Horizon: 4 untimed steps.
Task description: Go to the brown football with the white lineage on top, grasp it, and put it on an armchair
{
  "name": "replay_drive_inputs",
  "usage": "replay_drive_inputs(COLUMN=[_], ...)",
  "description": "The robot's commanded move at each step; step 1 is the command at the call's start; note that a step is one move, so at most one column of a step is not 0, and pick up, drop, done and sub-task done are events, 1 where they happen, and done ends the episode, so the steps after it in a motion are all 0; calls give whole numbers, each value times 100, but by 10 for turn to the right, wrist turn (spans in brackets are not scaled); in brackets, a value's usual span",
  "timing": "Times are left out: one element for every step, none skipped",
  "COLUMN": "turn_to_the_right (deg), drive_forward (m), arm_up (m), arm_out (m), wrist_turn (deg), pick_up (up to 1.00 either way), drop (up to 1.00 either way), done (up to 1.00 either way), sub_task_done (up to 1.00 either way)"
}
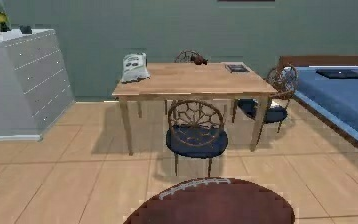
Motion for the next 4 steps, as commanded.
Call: replay_drive_inputs(turn_to_the_right=[0,-450,-420,0], drive_forward=[5,0,0,25], arm_up=[0,0,0,0], arm_out=[0,0,0,0], wrist_turn=[0,0,0,0], pick_up=[0,0,0,0], drop=[0,0,0,0], done=[0,0,0,0], sub_task_done=[0,0,0,0])
